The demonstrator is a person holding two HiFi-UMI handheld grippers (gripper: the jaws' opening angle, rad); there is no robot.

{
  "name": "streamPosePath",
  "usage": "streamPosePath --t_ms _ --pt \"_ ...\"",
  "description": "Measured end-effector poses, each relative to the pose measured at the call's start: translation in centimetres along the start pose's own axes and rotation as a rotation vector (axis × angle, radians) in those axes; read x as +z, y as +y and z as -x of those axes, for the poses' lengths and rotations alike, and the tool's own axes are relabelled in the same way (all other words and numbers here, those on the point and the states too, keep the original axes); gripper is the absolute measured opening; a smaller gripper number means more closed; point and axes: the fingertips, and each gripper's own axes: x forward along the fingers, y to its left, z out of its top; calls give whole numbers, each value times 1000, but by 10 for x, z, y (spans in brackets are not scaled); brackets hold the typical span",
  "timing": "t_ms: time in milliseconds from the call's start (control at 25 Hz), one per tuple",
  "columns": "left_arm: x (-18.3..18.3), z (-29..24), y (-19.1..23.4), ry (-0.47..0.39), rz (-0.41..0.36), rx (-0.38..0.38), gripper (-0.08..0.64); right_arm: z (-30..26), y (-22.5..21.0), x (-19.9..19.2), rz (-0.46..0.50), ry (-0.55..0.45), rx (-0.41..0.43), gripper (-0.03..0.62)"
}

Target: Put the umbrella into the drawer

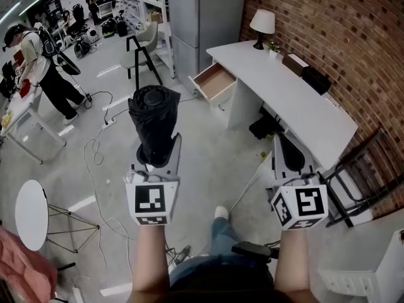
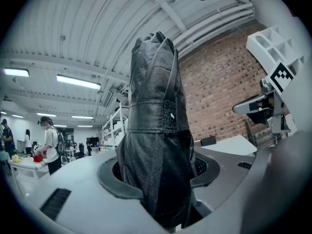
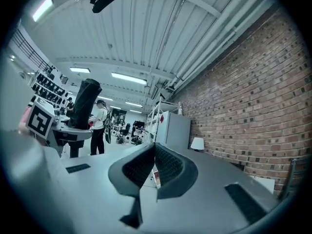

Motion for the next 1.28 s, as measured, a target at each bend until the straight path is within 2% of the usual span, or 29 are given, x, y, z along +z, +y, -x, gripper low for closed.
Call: streamPosePath --t_ms 160,440,600,920,1080,1280 --pt "-5 -60 9 23 44 -2 224 -57 -25 -9 -10 13 19 0" --pt "-23 -172 20 43 60 10 224 -165 -76 -38 -18 30 65 -1" --pt "-26 -224 24 45 71 24 224 -215 -108 -44 8 36 86 0" --pt "-34 -272 23 59 64 34 224 -255 -133 -60 44 60 99 0" --pt "-38 -291 28 57 87 43 224 -266 -139 -68 38 68 92 0" --pt "-41 -324 32 37 85 16 224 -287 -142 -76 46 67 95 0"
